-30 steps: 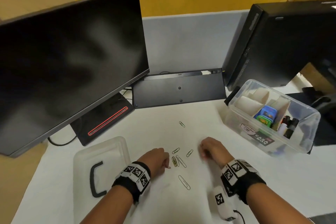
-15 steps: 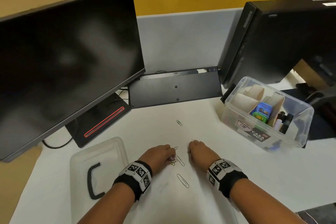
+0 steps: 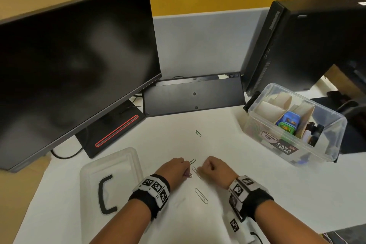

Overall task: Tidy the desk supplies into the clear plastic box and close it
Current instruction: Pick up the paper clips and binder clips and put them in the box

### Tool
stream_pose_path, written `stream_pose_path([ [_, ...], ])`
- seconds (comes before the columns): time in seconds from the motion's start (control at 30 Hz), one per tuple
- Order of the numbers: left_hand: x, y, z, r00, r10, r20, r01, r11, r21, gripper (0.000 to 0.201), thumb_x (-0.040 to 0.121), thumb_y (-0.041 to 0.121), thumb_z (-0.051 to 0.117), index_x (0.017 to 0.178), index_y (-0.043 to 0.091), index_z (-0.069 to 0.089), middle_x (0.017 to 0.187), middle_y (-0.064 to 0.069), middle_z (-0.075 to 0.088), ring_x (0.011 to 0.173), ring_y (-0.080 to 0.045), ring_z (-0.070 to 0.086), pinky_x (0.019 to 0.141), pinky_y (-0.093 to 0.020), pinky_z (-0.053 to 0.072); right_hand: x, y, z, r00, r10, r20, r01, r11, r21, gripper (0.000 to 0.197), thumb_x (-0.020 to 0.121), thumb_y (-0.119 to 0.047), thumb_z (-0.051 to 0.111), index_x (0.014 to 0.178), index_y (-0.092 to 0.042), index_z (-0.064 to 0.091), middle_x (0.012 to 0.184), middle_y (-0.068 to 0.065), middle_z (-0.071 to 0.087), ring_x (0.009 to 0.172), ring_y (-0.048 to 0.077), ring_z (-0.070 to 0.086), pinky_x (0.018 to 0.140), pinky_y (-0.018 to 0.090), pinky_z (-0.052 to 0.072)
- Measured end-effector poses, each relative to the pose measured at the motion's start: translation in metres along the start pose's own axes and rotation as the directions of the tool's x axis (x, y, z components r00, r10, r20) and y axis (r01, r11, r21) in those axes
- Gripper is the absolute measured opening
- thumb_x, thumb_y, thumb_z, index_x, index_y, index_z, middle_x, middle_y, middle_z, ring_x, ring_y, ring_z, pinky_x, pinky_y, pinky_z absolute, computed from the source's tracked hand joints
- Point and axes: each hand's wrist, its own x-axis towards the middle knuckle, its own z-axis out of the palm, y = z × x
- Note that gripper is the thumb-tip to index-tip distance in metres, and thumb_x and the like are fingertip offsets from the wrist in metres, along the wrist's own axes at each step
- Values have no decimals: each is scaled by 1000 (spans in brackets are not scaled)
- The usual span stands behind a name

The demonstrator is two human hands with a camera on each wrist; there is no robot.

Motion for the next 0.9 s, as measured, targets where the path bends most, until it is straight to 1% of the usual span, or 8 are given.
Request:
stream_pose_path([
  [0.13, -1, 4, 3, 999, -34, 10, 34, 999, 29, 17, 91, 16, 48, 107, 15, 54, 111, -8, 55, 104, -24, 52, 88, -34, 44, -3, -13, 18, 998, -54, 35, 63, 939, -339, 24, 86, -34, 62, 91, -21, 43, 79, -4, 55, 72, 16, 53, 64, 27, 41],
  [0.3, -5, 9, 7, 999, -51, -13, 53, 993, 107, 18, 95, 18, 44, 106, 8, 54, 111, -11, 53, 102, -28, 53, 86, -38, 46, -10, -28, 31, 993, -119, -24, 83, 810, -580, 14, 92, -12, 42, 105, -12, 47, 104, 6, 59, 94, 24, 57, 67, 28, 36],
  [0.47, -10, 10, 9, 999, -42, -29, 46, 987, 155, 19, 94, 11, 42, 111, 7, 51, 113, -12, 50, 100, -29, 52, 82, -40, 48, -9, -33, 26, 999, 37, 27, -13, 792, -610, 5, 88, -13, 43, 91, -15, 39, 83, 1, 48, 85, 22, 53, 65, 28, 35],
  [0.63, -18, -3, 3, 979, -152, -132, 97, 930, -355, 18, 94, 15, 44, 107, 16, 56, 92, 3, 52, 84, -13, 51, 79, -24, 42, -8, -15, 1, 995, -2, 99, 41, 922, -386, 17, 90, -20, 39, 75, -14, 41, 77, 1, 47, 72, 19, 45, 65, 30, 37],
  [0.7, -21, -9, 1, 975, -192, -110, 85, 783, -616, 22, 96, 9, 41, 106, 16, 58, 81, 5, 52, 72, -10, 51, 71, -19, 42, -12, -6, -8, 986, -61, 154, 39, 989, 142, 13, 74, -13, 39, 61, -11, 42, 62, 6, 47, 57, 18, 43, 52, 26, 37],
  [0.77, -25, -11, -1, 960, -277, -34, 96, 444, -891, 25, 98, 3, 36, 98, 12, 60, 74, -1, 52, 65, -14, 51, 66, -23, 46, -18, 1, -10, 990, 8, 141, -110, 671, 733, 18, 72, -14, 33, 56, -7, 40, 50, 8, 40, 43, 17, 34, 39, 21, 27],
  [0.83, -29, -10, -3, 929, -366, 62, 91, 64, -994, 29, 97, 1, 33, 88, 8, 60, 70, -8, 51, 61, -18, 52, 65, -30, 46, -23, 4, -11, 987, 72, 146, -161, 546, 822, 32, 87, -15, 30, 59, -7, 42, 52, 8, 38, 43, 18, 32, 38, 22, 25],
  [0.9, -34, -9, -6, 915, -388, 107, 33, -193, -981, 29, 92, -1, 31, 78, 6, 56, 70, -9, 49, 58, -17, 51, 61, -29, 41, -25, 4, -10, 988, 91, 121, -150, 693, 705, 39, 95, -21, 37, 59, -10, 42, 54, 6, 38, 43, 16, 34, 43, 25, 24],
])
